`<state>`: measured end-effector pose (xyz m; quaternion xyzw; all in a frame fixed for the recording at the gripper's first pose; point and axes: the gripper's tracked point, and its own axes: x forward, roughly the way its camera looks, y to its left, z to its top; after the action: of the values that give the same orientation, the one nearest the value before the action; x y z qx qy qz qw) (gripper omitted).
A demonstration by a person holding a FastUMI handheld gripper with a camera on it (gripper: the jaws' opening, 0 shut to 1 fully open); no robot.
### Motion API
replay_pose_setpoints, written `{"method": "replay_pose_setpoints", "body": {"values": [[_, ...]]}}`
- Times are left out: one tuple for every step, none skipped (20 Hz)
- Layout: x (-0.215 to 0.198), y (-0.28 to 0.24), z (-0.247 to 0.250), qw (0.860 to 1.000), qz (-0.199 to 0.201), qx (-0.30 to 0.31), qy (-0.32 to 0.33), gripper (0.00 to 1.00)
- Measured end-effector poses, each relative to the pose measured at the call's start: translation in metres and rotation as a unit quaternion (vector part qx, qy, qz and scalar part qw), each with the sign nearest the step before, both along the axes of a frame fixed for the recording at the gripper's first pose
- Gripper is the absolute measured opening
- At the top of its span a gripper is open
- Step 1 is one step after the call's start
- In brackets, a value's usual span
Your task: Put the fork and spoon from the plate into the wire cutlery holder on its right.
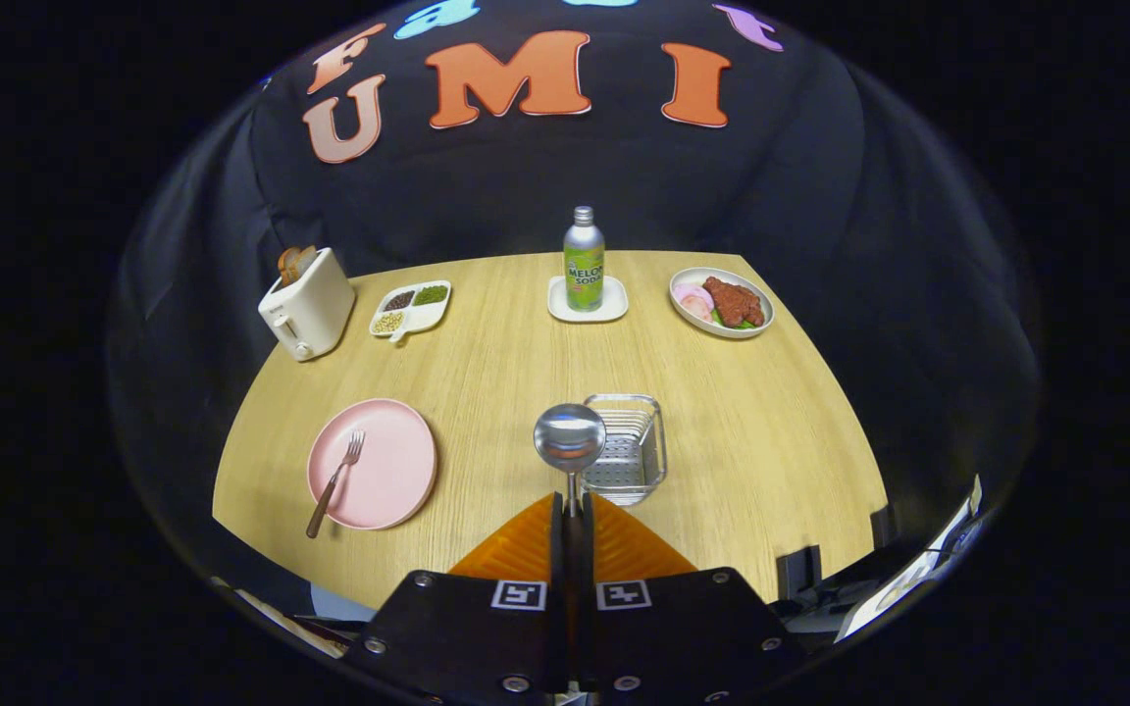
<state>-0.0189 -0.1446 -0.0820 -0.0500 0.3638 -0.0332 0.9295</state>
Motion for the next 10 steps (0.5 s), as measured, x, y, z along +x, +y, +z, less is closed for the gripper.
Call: {"method": "replay_pose_setpoints", "body": {"values": [[-0.002,-0.007,0.000,1.000,-0.002,-0.006,0.011,0.04],[-0.002,-0.014,-0.001,1.000,-0.003,-0.013,0.022,0.04],[-0.002,-0.019,-0.002,0.999,-0.003,-0.021,0.032,0.04],[-0.002,-0.023,-0.005,0.999,-0.001,-0.027,0.046,0.04],[-0.001,-0.027,-0.008,0.998,0.000,-0.033,0.060,0.04],[0.002,-0.027,-0.012,0.997,0.002,-0.035,0.075,0.04],[0.005,-0.028,-0.015,0.995,0.002,-0.034,0.089,0.04],[0.009,-0.028,-0.018,0.994,0.001,-0.032,0.100,0.04],[0.015,-0.027,-0.019,0.993,0.003,-0.031,0.110,0.04],[0.019,-0.026,-0.022,0.992,0.007,-0.033,0.120,0.04]]}}
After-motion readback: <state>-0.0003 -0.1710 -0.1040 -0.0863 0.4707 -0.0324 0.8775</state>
